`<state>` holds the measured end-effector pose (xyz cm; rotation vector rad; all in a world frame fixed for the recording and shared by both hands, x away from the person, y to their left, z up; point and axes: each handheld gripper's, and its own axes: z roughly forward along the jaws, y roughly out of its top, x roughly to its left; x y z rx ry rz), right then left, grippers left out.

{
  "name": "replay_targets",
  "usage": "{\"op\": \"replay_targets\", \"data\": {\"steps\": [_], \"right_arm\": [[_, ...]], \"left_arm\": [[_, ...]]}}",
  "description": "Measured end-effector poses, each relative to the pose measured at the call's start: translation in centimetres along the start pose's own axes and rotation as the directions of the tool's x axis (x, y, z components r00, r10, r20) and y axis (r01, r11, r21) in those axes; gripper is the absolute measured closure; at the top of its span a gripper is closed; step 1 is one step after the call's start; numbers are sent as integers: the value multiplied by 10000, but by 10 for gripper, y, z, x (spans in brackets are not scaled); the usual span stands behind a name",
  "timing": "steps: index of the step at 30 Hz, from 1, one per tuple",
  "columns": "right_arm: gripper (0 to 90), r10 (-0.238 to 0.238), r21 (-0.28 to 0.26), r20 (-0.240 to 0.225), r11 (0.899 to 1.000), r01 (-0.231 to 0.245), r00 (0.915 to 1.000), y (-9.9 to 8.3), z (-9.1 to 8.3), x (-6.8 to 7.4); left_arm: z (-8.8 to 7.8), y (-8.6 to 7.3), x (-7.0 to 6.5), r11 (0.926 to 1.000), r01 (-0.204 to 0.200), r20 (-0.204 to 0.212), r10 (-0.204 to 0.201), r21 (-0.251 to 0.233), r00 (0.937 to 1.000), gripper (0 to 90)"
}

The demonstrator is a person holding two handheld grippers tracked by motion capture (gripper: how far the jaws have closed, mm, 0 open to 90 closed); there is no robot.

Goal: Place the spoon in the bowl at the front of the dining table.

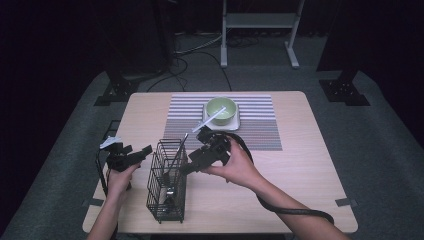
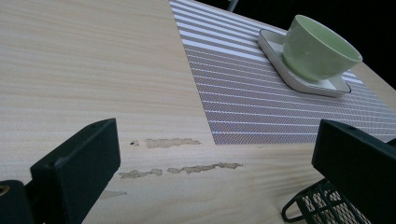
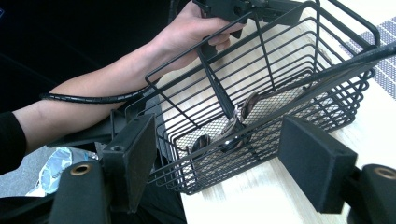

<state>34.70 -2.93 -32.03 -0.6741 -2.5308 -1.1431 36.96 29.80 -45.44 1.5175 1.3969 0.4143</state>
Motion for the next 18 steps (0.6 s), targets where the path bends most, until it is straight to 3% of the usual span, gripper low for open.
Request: {"op": "replay_targets", "data": {"steps": [9,18], "right_arm": [[343,69,300,38,9995,-70,10000,4,10,-1],[440,138,354,354,9993,-151,9993,4,15,-3]], "left_arm": [[0,0,0,10000,-5,2,5,-8,10000,0],[0,0,1,10000,72,-17,-72,-20,10000,0]]}}
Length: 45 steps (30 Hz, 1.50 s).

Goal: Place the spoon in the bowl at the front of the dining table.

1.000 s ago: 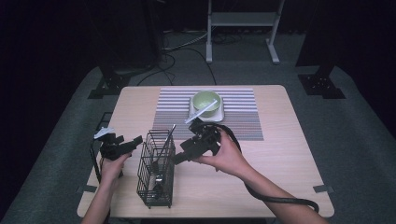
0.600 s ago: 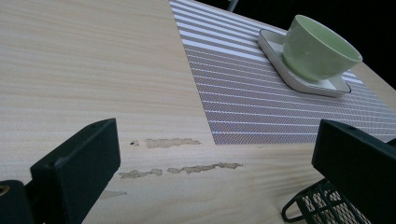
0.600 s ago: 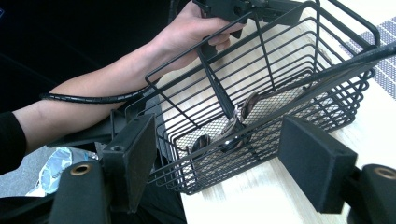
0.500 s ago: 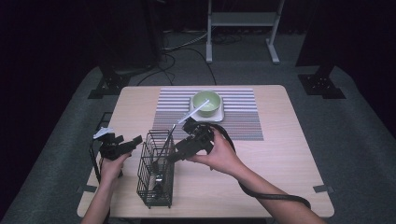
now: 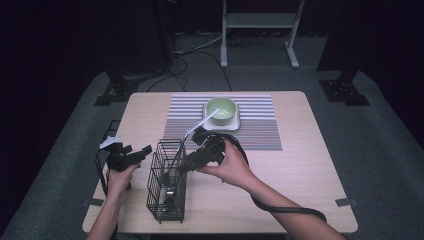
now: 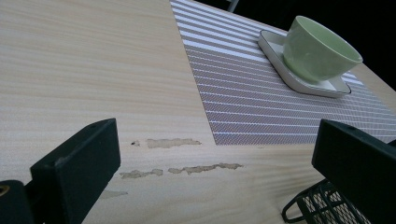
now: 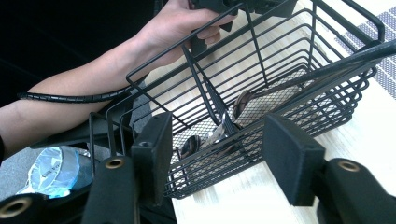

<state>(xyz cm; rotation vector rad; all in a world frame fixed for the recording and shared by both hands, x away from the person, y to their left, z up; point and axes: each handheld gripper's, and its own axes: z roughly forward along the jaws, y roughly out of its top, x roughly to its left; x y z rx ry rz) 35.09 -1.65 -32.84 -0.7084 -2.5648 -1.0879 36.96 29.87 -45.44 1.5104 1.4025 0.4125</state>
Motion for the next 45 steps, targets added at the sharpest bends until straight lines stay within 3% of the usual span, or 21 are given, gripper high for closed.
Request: {"op": "replay_targets", "data": {"steps": [7,12,19,34,45], "right_arm": [[603,-72,21,76,10000,71,9999,1,1,1],[769,-269,-49,184,9996,270,9995,1,0,4],[863,-480,-140,219,9987,483,9986,1,-1,6],[889,-669,-400,69,9969,672,9977,0,-4,15],[890,-611,-752,164,9952,622,9980,3,-18,16]], "left_arm": [[0,0,0,10000,-35,18,35,-10,10000,0],[0,0,0,10000,-7,8,7,-24,10000,0],[0,0,0,10000,-21,9,21,-13,10000,0],[0,0,0,10000,-32,14,32,-17,10000,0],[0,0,0,10000,-39,5,39,-12,10000,0]]}}
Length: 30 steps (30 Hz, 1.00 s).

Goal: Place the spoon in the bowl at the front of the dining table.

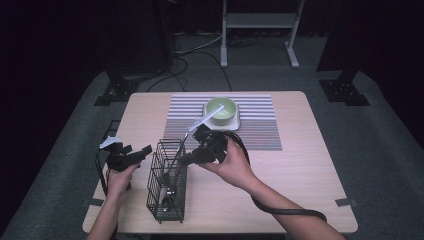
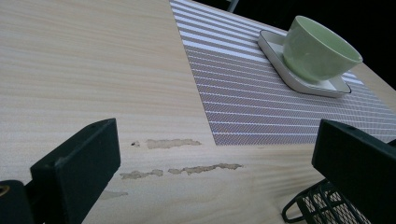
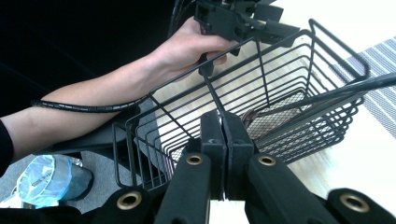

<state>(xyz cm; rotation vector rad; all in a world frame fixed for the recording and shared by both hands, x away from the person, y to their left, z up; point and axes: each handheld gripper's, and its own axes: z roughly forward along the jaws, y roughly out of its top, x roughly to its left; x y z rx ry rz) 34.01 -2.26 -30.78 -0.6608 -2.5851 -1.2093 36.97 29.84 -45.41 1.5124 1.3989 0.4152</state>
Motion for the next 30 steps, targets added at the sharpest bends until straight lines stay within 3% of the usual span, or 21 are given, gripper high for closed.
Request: {"op": "replay_targets", "data": {"steps": [30], "right_arm": [[890,226,-815,-89,9964,-232,9997,9,-33,2]], "left_arm": [[1,0,-1,10000,-24,9,24,15,10000,0]]}}
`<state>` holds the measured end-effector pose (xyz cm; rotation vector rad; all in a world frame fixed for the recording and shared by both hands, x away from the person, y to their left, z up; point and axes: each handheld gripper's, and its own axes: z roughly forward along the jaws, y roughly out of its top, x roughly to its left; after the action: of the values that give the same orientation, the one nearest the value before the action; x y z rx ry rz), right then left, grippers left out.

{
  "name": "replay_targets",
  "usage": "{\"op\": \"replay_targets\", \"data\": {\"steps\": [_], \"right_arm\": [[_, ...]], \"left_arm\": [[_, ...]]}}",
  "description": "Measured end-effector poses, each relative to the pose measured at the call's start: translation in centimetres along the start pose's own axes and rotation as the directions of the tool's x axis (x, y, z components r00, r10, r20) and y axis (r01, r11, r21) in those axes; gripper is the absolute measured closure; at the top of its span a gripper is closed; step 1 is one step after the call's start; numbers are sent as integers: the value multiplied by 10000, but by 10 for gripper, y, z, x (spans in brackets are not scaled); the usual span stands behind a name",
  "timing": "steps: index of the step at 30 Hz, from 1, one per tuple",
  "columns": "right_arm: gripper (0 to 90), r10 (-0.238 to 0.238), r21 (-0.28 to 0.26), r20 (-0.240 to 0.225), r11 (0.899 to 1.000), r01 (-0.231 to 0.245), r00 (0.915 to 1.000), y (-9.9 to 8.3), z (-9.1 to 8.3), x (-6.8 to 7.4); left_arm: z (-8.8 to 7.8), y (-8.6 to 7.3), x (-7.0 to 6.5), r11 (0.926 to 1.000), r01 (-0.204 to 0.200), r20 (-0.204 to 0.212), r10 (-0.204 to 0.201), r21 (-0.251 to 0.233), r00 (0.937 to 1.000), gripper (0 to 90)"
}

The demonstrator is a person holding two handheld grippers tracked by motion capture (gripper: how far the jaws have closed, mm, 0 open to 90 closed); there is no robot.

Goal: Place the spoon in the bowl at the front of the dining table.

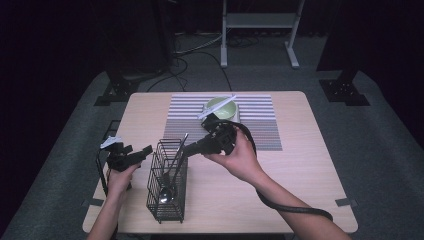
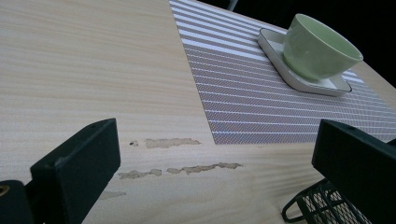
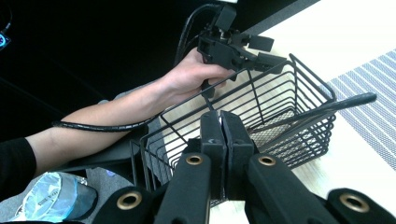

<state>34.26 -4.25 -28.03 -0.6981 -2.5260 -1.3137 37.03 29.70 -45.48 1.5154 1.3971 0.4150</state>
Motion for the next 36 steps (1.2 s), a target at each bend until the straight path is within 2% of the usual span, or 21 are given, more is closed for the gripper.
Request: {"op": "replay_targets", "data": {"steps": [14,36], "right_arm": [[890,-16,-558,-30,9984,14,10000,8,-28,5],[890,329,-1279,-58,9912,-333,9994,1,-62,-1]], "left_arm": [[0,0,0,10000,-6,-12,6,10,10000,0],[0,0,-1,10000,-12,-28,12,20,10000,0]]}}
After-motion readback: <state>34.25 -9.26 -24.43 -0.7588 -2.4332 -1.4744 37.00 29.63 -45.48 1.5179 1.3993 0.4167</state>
